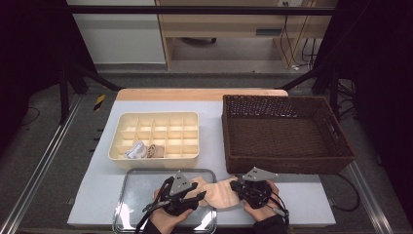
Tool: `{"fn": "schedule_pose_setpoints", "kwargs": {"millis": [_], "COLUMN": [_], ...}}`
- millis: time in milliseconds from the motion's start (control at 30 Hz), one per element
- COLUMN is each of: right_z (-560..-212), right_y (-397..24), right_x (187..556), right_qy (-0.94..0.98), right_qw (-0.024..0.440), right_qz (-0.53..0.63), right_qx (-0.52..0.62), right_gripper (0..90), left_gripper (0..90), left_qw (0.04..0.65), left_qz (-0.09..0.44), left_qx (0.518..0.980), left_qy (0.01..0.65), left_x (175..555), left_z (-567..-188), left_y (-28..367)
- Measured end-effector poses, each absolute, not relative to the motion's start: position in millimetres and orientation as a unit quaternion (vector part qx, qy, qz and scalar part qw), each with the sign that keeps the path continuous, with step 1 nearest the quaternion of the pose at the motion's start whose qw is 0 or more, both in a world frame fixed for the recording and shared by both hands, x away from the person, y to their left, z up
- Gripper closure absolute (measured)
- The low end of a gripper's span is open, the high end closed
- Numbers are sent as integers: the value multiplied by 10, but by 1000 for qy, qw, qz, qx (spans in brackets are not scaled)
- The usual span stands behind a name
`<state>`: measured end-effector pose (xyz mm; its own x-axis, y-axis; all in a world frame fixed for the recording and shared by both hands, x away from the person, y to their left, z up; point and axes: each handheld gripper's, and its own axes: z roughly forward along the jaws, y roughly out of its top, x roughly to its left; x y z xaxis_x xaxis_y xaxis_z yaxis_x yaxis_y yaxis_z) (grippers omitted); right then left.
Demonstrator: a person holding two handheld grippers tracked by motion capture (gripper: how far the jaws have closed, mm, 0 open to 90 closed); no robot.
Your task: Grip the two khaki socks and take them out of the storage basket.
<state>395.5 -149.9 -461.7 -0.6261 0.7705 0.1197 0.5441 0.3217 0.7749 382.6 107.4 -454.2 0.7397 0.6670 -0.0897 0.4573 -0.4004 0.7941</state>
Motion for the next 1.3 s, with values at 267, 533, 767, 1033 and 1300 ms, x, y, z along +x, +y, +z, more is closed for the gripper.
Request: {"fn": "schedule_pose_setpoints", "kwargs": {"millis": [267,533,767,1033,1300], "right_z": [-4680,-4789,-4687,-4574,-4763], "right_y": [-1307,-1253,-1336,-1665,-1655], "right_x": [3944,3966,3940,3967,4033], "right_qy": [825,830,813,771,786], "right_qw": [131,115,110,145,133], "right_qz": [400,391,427,449,415], "right_qx": [378,380,381,428,439], "right_gripper": [857,841,799,817,722], "left_gripper": [621,669,791,804,804], "left_qw": [416,407,396,396,397], "left_qz": [120,111,102,104,108], "left_qx": [835,842,848,848,848], "left_qy": [339,336,338,336,335], "left_x": [3842,3844,3843,3839,3830], "left_z": [-4613,-4664,-4730,-4739,-4743], "left_y": [1036,989,964,965,962]}}
